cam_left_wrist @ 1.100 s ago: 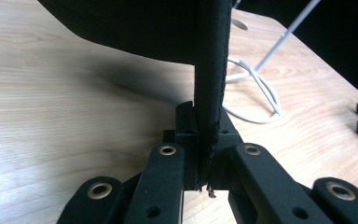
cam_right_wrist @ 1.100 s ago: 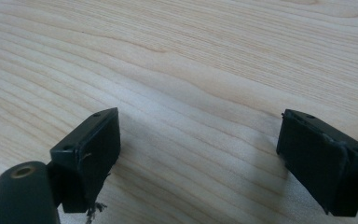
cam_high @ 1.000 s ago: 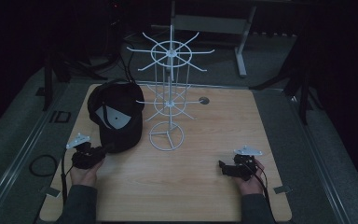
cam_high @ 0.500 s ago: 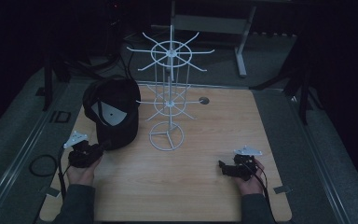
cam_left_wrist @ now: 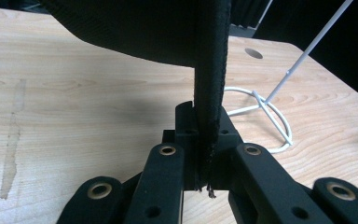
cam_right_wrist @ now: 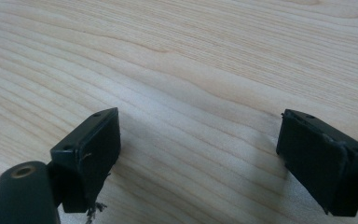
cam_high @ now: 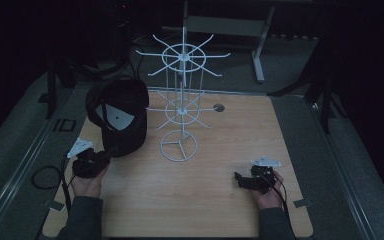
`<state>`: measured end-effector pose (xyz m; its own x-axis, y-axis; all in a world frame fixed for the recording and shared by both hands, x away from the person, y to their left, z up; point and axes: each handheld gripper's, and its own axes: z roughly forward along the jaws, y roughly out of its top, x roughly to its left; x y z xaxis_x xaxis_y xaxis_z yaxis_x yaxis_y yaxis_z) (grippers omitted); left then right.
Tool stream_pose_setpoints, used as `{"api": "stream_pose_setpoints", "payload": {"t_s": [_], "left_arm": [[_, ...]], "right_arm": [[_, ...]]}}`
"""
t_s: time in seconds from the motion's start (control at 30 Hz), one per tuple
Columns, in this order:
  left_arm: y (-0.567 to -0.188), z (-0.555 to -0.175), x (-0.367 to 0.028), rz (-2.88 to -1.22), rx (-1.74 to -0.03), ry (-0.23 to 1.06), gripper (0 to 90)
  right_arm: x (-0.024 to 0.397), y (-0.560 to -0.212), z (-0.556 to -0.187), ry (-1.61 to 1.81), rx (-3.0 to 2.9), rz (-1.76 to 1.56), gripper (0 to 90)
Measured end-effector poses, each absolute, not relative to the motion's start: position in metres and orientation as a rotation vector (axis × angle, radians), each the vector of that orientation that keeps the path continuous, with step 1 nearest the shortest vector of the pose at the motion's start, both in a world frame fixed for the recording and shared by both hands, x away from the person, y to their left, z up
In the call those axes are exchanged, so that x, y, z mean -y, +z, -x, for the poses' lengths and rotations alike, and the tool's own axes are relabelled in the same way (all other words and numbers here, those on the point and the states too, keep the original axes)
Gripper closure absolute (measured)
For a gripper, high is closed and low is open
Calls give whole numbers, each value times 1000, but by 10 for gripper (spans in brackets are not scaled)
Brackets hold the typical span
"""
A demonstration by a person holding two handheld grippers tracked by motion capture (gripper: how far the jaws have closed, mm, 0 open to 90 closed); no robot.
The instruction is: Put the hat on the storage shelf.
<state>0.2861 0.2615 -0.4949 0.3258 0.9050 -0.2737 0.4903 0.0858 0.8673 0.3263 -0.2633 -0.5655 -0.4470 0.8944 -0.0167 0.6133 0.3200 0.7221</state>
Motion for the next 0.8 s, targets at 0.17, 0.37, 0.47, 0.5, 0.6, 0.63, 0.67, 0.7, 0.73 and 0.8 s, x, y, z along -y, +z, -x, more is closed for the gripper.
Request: {"api": "stream_pose_setpoints", "payload": {"t_s": [0.17, 0.37, 0.47, 0.5, 0.6, 0.63, 0.67, 0.7, 0.73, 0.8], "left_arm": [[-492, -286, -261, -1561, -1311, 528, 861], [-488, -286, -260, -1568, -1301, 563, 861], [-486, -285, -259, -1570, -1299, 580, 861], [-486, -285, -259, -1569, -1296, 584, 861], [-484, -284, -258, -1557, -1293, 596, 861], [-483, -284, -258, -1559, -1291, 599, 861], [-483, -284, -258, -1558, -1291, 602, 861], [-483, -284, -258, -1558, -1291, 605, 861], [-482, -283, -258, -1553, -1294, 607, 861], [-482, -283, -259, -1552, -1294, 612, 861]], "right_arm": [[263, -566, -326, 917, -2178, -1333, 132], [263, -566, -326, 918, -2178, -1333, 133], [263, -566, -326, 918, -2178, -1333, 133], [263, -566, -326, 918, -2178, -1334, 132], [263, -566, -326, 918, -2178, -1334, 133], [263, -566, -326, 918, -2178, -1334, 133], [263, -566, -326, 918, -2178, -1334, 133], [263, -566, -326, 918, -2178, -1334, 132], [263, -565, -326, 918, -2178, -1334, 133], [263, -566, -326, 918, -2178, -1333, 133]]}}
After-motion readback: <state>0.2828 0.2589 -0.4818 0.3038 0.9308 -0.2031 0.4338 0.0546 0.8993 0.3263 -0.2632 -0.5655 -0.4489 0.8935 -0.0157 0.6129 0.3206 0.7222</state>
